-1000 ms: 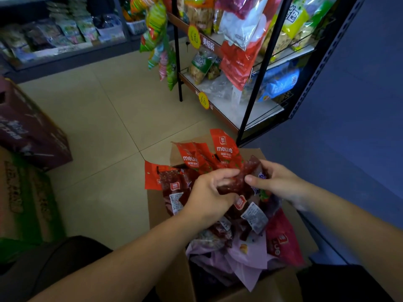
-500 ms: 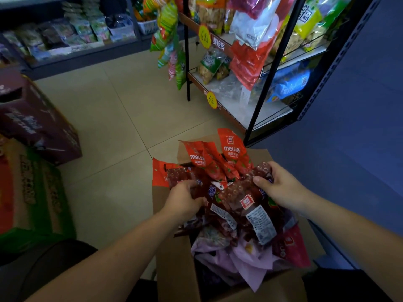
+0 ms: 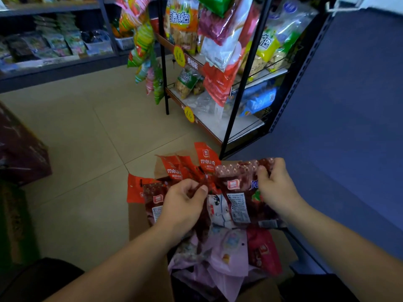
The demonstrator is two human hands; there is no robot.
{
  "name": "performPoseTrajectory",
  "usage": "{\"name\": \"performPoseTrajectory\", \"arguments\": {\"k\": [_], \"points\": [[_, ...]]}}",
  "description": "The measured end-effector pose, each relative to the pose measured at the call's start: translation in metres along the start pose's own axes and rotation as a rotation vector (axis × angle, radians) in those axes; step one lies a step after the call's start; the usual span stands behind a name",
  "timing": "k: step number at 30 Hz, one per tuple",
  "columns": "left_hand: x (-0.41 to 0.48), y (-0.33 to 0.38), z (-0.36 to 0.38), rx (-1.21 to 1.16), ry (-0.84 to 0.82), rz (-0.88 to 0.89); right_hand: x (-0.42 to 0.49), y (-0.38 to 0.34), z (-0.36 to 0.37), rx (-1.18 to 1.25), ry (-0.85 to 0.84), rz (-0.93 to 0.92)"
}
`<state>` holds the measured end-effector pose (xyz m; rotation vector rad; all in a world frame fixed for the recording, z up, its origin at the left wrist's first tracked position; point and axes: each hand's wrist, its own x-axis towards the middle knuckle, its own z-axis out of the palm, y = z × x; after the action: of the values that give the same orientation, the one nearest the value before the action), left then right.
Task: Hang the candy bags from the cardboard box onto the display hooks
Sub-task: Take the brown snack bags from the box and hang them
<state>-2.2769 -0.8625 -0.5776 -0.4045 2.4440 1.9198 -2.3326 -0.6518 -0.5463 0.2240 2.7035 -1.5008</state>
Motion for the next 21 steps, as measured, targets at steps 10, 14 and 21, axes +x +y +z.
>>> {"name": "performPoseTrajectory", "arguments": {"k": [10, 14, 21], "points": [[-0.01, 0.005, 0.023, -0.351, -0.129, -0.192, -0.046, 0.007, 0.038, 0.207, -0.27, -0.11], [-0.009, -0.004, 0.02, -0.273, -0.224, -0.231, -0.053, 0.019, 0.044, 0.199, -0.38, -0.072], [-0.005, -0.015, 0.015, -0.052, -0.118, -0.125, -0.03, 0.018, 0.034, 0.281, -0.749, 0.222]]}}
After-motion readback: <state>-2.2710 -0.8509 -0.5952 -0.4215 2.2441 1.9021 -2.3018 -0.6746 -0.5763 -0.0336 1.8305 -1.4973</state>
